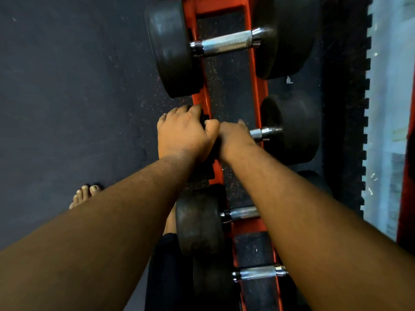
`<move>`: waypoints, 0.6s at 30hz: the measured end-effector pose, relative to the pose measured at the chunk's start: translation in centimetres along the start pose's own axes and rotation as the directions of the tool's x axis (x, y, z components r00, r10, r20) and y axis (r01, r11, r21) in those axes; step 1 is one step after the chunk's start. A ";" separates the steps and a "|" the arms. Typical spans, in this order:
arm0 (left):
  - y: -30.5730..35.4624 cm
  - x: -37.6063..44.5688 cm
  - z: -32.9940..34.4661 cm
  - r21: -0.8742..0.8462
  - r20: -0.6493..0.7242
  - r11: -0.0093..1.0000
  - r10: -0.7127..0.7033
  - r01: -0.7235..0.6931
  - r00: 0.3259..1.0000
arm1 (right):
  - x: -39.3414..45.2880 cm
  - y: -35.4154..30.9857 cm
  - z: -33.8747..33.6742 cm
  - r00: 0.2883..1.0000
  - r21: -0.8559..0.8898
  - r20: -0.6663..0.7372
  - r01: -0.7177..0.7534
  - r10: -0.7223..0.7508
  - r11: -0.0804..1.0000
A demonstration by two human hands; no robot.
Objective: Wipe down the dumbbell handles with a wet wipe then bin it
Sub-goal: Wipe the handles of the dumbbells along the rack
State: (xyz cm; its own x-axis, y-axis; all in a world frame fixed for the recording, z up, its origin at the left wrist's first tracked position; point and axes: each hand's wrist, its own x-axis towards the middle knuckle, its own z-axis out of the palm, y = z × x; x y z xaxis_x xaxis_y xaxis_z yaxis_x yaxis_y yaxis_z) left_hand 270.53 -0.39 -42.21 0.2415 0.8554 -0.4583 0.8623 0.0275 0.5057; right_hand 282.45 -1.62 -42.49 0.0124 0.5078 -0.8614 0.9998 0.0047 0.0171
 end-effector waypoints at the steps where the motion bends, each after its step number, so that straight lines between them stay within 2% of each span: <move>1: 0.0 0.0 -0.1 -0.006 -0.001 1.000 -0.002 0.002 1.000 | -0.8 0.1 1.2 0.994 -0.003 -0.108 -0.012 0.011 1.000; 3: -0.1 -0.1 0.0 -0.022 -0.006 1.000 -0.006 0.006 1.000 | -3.4 0.0 4.5 0.949 -0.011 -0.312 -0.052 0.046 0.999; 4: -0.1 -0.2 0.1 -0.027 -0.014 1.000 -0.006 0.006 1.000 | -4.7 0.0 6.0 0.927 -0.057 -0.371 -0.081 0.055 0.995; 6: -0.3 -0.2 0.3 -0.030 -0.026 1.000 -0.009 0.008 1.000 | -5.6 0.0 7.3 0.922 -0.140 -0.378 -0.142 0.080 0.980; 8: -0.3 -0.1 0.4 -0.025 -0.018 1.000 -0.004 0.003 1.000 | -4.4 -0.1 5.5 0.932 -0.112 -0.343 -0.166 0.118 0.980; 12: -0.1 0.1 0.3 -0.017 -0.014 1.000 -0.002 0.002 1.000 | -1.2 0.1 0.9 0.987 -0.035 -0.150 -0.065 0.059 0.997; 13: -0.1 0.1 0.2 -0.020 -0.013 1.000 -0.003 0.003 1.000 | -1.4 0.4 1.3 0.983 -0.040 -0.177 -0.057 0.049 0.998; 16: -0.3 -0.1 0.2 -0.022 -0.020 1.000 -0.007 0.007 1.000 | -4.2 0.9 5.2 0.921 -0.051 -0.381 -0.104 0.077 0.993; 18: -0.3 -0.2 0.3 -0.018 -0.018 1.000 -0.007 0.006 1.000 | -5.8 1.1 7.0 0.903 -0.103 -0.423 -0.139 0.083 0.985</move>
State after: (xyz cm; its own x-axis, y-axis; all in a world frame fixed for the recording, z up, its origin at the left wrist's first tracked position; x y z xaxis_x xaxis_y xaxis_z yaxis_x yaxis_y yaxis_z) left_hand 270.37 -0.74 -42.48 0.2275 0.8645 -0.4481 0.8557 0.0421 0.5157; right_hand 283.60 -10.62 -40.99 0.0888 0.8227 -0.5615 0.9818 0.0229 0.1888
